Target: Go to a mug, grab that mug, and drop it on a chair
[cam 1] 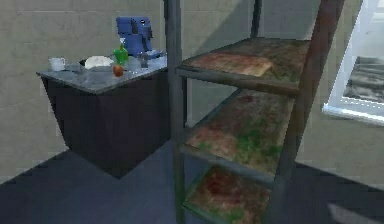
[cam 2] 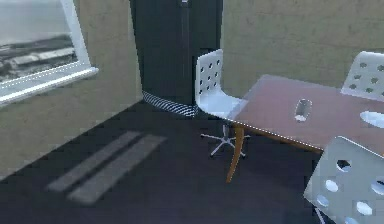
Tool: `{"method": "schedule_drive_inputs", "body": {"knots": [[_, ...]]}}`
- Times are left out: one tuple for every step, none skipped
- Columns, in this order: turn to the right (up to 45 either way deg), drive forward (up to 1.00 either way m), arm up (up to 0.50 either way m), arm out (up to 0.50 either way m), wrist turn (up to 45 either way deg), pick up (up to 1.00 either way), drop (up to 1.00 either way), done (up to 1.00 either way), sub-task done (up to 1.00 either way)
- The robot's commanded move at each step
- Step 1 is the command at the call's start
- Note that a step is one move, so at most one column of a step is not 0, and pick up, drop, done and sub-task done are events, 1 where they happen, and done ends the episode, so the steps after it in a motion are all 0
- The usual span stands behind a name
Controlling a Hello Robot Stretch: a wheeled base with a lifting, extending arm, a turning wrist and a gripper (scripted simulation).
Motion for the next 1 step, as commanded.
{"method": "schedule_drive_inputs", "body": {"knots": [[0.0, 0.55, 0.0, 0.0, 0.0, 0.0, 0.0, 0.0, 0.0]]}}
